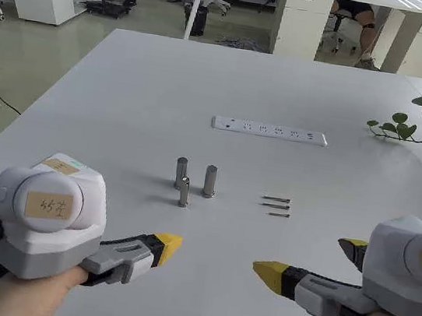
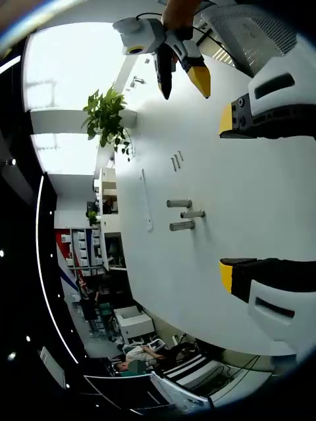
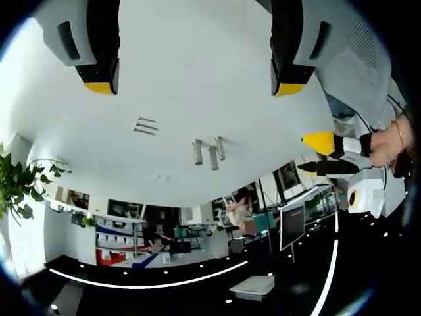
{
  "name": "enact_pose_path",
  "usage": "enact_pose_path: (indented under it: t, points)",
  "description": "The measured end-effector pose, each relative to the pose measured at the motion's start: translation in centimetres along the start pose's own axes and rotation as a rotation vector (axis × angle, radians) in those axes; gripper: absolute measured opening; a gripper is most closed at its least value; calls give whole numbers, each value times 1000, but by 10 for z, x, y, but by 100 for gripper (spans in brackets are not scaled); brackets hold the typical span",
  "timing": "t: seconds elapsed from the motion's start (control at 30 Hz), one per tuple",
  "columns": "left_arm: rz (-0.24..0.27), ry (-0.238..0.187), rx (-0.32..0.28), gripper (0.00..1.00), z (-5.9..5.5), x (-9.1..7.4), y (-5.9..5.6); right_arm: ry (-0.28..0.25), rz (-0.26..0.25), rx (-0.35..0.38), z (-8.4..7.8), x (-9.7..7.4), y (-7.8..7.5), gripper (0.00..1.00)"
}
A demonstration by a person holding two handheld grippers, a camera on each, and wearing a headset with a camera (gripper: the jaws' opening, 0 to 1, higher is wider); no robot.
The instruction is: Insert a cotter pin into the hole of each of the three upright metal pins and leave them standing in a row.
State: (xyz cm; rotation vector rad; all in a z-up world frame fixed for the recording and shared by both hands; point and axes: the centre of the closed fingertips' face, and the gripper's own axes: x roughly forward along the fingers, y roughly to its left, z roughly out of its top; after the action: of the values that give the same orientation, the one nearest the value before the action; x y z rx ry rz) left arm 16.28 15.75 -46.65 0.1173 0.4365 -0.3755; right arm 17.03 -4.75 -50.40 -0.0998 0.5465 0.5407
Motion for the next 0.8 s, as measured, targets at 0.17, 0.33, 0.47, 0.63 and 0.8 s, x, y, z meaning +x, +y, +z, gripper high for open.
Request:
enact_pose_path:
  t: [0.17, 0.33, 0.47, 0.63, 0.8]
  points:
    - [3, -4, 1, 99, 0, -1, 0, -10, -4, 1, 2, -1, -1, 97]
    - [4, -6, 2, 99, 0, -1, 1, -16, -1, -2, 3, -1, -1, 96]
    - [7, -10, 3, 98, 1, -2, 2, -13, 2, 1, 2, -1, 0, 95]
    - [9, -9, 4, 98, 1, -2, 3, -18, 3, 7, 3, -1, -1, 94]
    - [8, -8, 3, 98, 0, -2, 3, -22, 4, -5, 5, -1, 0, 94]
